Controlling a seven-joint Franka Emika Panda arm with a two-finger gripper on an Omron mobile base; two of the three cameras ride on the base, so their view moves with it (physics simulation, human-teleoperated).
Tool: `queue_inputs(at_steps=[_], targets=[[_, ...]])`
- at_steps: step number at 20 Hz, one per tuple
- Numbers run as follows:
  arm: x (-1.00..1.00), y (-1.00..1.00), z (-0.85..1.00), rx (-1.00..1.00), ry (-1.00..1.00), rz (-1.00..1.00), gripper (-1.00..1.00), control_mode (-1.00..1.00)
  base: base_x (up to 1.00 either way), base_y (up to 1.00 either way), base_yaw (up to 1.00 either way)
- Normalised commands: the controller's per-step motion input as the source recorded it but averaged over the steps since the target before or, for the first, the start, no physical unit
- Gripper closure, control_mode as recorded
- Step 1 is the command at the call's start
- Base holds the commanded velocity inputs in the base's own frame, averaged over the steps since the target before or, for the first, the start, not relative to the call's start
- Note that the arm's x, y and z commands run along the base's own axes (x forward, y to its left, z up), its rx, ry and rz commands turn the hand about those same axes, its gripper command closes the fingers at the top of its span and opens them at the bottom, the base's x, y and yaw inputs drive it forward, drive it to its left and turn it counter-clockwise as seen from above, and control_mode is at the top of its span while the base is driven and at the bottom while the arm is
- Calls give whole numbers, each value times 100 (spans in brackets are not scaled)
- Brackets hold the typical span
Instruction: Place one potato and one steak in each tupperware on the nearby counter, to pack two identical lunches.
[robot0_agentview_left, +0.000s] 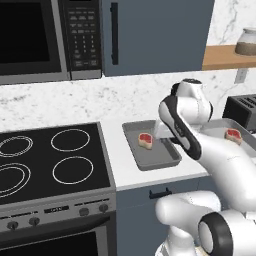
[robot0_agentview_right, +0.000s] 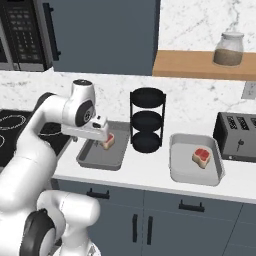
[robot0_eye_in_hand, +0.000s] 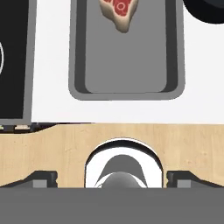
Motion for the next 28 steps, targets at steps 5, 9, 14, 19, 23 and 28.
queue_inputs(at_steps=[5, 9, 14, 19, 23, 28], targets=[[-40, 0, 0, -1, -1, 0, -100, -100, 0, 0, 0], [0, 0, 0, 0, 0, 0, -100, -100, 0, 0, 0], [0, 0, 0, 0, 0, 0, -100, 100, -52, -9, -3], [0, 0, 0, 0, 0, 0, -100, 100, -83, -30, -50], [0, 0, 0, 0, 0, 0, -100, 100, -14, -21, -79], [0, 0, 0, 0, 0, 0, -100, 100, 0, -59, -78]])
